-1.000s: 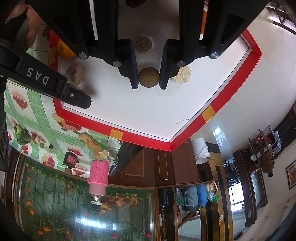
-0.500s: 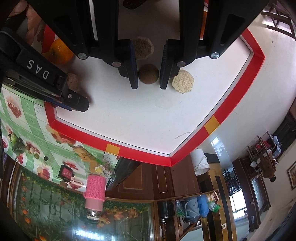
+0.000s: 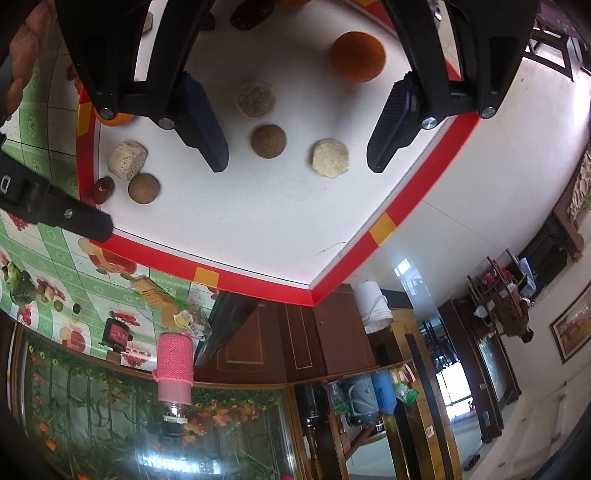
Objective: Organize fruits
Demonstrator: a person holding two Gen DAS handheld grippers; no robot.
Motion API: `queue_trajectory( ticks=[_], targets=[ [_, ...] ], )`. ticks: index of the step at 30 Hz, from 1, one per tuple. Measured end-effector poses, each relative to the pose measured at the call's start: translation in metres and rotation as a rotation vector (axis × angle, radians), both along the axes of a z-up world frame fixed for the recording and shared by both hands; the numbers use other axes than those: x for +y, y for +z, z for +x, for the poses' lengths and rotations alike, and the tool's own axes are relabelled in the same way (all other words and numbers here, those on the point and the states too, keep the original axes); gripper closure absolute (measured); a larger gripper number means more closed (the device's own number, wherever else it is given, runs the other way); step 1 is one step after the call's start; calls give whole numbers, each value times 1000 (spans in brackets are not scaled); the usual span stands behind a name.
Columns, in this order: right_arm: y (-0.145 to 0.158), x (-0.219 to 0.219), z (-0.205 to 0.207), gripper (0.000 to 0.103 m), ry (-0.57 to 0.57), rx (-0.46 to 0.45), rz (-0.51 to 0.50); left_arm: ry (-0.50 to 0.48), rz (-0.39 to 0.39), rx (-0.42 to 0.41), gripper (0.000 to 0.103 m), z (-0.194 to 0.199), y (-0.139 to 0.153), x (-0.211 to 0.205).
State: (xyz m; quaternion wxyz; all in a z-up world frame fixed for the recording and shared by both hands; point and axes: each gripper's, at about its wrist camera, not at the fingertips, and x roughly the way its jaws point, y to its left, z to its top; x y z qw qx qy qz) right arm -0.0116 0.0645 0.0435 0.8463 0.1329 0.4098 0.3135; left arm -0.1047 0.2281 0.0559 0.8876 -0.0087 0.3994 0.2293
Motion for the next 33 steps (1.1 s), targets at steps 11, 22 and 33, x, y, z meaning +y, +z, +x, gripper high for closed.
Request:
queue_trajectory(
  ticks=[11, 22, 33],
  targets=[
    [23, -47, -40, 29, -182, -249, -127, -12, 23, -7, 19, -26, 2, -3],
    [55, -99, -111, 0, -312, -428, 44, -44, -3, -185, 1, -67, 34, -1],
    [67, -60, -157, 0, -99, -547, 2, -40, 17, -271, 0, -93, 55, 2]
  ],
)
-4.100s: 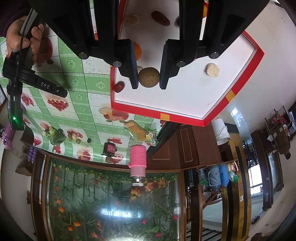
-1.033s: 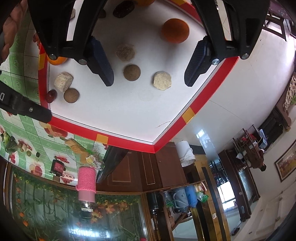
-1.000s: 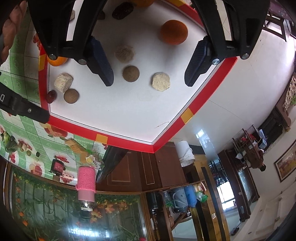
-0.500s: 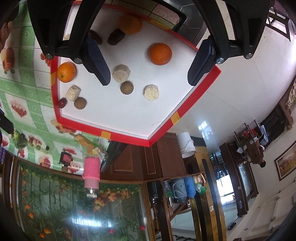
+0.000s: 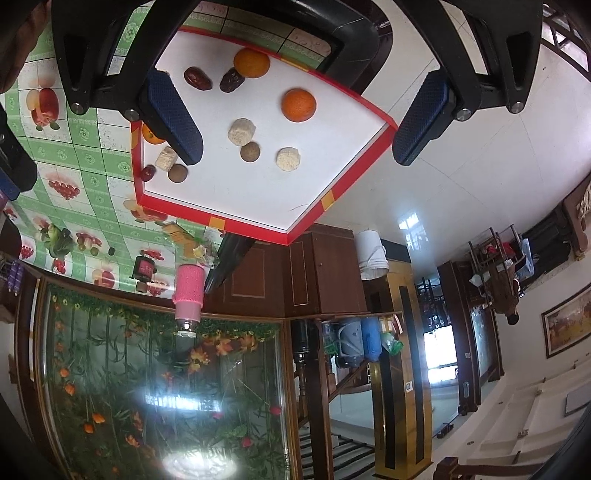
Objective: Organize fruits
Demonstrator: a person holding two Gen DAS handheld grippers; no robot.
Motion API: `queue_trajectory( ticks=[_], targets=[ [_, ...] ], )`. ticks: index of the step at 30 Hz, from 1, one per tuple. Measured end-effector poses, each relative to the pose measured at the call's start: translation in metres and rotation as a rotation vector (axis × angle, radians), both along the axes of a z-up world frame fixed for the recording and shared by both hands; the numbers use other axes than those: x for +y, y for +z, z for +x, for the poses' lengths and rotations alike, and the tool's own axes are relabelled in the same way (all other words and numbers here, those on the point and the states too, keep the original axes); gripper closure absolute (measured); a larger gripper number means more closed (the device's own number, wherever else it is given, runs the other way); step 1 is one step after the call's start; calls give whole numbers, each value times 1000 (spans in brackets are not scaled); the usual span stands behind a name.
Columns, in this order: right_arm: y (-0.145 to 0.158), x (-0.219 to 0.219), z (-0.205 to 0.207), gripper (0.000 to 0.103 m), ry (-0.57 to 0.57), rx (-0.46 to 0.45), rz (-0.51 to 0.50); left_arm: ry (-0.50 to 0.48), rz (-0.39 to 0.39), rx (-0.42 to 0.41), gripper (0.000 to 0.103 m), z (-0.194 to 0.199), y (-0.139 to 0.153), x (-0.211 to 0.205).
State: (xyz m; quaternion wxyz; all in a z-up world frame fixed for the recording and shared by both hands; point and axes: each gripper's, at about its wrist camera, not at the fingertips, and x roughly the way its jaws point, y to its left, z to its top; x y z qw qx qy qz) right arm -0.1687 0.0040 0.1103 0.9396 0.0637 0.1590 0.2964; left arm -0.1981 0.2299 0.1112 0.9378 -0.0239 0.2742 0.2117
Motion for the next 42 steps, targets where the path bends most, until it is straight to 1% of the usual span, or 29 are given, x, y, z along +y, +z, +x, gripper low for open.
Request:
queue_trajectory(
  ticks=[4, 8, 12, 15, 22, 27, 31, 38, 42],
  targets=[
    [2, 7, -10, 0, -5, -37, -19, 14, -2, -5, 0, -5, 1, 2],
    [2, 11, -13, 0, -12, -38, -38, 24, 4, 2, 0, -4, 2, 2],
    [3, 12, -14, 0, -22, -33, -36, 24, 12, 18, 0, -4, 1, 1],
    [4, 11, -14, 0, -34, -29, -30, 28, 20, 12, 0, -6, 2, 0],
    [2, 11, -11, 0, -41, 0, -27, 12, 3, 26, 0, -8, 2, 0],
    [1, 12, -10, 0, -38, 4, -31, 1, -13, 19, 0, -10, 2, 1],
    [0, 12, -9, 0, -36, 8, -32, 15, -15, 22, 0, -12, 1, 4],
    [-4, 19, -3, 0, -40, 64, -47, 28, -66, 30, 0, -18, -5, 15],
    [-3, 22, -2, 0, -44, 76, -33, 41, -86, 27, 0, -20, -3, 22]
  ],
)
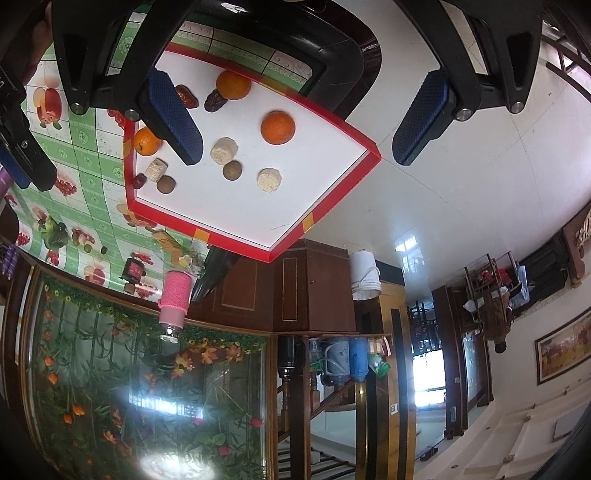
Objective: Organize fruits
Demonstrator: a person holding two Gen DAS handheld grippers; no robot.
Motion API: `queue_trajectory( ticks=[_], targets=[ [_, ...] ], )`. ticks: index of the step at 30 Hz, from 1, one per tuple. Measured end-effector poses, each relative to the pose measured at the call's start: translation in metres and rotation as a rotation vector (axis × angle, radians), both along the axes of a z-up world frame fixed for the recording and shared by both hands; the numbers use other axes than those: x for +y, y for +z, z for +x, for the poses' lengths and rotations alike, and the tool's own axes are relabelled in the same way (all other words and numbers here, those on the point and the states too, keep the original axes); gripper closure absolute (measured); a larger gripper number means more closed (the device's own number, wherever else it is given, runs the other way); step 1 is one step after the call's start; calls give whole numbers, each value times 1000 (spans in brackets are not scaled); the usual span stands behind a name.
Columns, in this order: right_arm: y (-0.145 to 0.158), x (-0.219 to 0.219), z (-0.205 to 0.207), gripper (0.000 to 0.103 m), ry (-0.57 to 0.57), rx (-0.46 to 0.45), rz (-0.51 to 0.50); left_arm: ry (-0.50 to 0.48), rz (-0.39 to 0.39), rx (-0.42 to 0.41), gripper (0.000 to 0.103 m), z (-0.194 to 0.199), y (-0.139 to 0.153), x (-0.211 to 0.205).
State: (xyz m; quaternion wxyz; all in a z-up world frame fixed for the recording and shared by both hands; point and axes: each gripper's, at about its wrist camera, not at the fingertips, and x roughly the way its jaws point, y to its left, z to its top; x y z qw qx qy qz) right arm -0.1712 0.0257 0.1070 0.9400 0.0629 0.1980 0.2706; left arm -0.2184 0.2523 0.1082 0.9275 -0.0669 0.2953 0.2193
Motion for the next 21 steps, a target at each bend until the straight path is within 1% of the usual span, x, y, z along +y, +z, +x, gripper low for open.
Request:
queue_trajectory(
  ticks=[13, 21],
  targets=[
    [5, 21, -7, 0, 27, -29, -32, 56, -7, -12, 0, -9, 0, 20],
    [5, 28, -10, 0, 39, -27, -41, 64, -13, -9, 0, -9, 0, 24]
  ],
)
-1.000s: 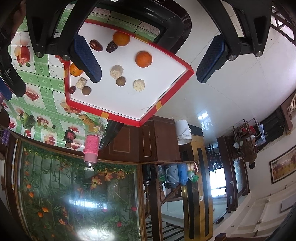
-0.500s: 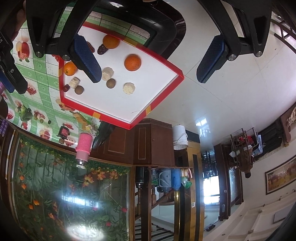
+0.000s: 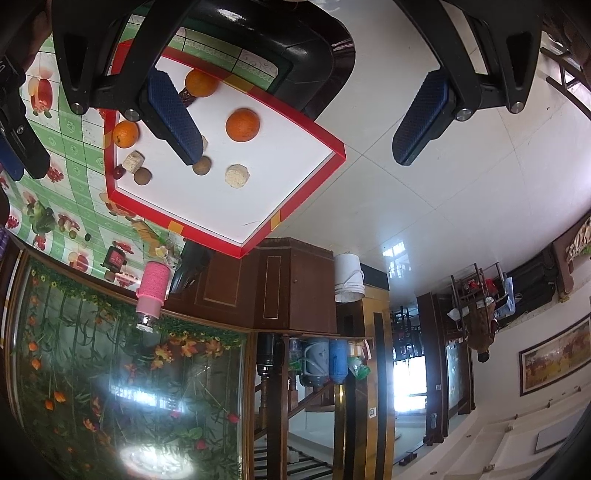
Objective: Organize fruits
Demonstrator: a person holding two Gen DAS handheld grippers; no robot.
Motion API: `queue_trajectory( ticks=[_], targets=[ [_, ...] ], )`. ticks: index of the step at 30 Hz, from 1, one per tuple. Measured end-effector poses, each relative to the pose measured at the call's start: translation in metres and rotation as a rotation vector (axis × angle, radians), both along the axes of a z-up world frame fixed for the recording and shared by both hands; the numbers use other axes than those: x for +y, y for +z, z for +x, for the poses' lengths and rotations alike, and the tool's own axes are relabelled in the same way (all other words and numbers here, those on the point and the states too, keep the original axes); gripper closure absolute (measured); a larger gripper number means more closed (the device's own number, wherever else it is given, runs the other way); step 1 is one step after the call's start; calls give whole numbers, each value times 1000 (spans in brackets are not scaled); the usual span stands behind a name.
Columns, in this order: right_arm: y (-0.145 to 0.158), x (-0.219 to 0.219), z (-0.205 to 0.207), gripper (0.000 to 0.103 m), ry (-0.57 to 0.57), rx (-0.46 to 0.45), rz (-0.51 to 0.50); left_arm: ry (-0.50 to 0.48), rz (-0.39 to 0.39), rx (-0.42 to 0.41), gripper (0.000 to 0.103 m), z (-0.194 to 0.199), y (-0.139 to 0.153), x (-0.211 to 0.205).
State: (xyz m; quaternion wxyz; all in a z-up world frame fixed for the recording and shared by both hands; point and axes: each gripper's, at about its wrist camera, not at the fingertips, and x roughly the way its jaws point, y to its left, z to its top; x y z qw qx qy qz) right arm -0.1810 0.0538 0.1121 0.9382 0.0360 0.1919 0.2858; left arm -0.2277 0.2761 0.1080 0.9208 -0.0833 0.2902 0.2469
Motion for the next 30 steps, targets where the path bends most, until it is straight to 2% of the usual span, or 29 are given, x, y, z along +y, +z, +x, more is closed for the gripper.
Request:
queue_trajectory(
  ticks=[13, 30],
  targets=[
    [-6, -1, 2, 0, -11, 17, 20, -6, 7, 15, 0, 1, -3, -5],
    [-7, -5, 1, 0, -9, 19, 19, 33, 32, 58, 0, 3, -8, -3]
  ],
)
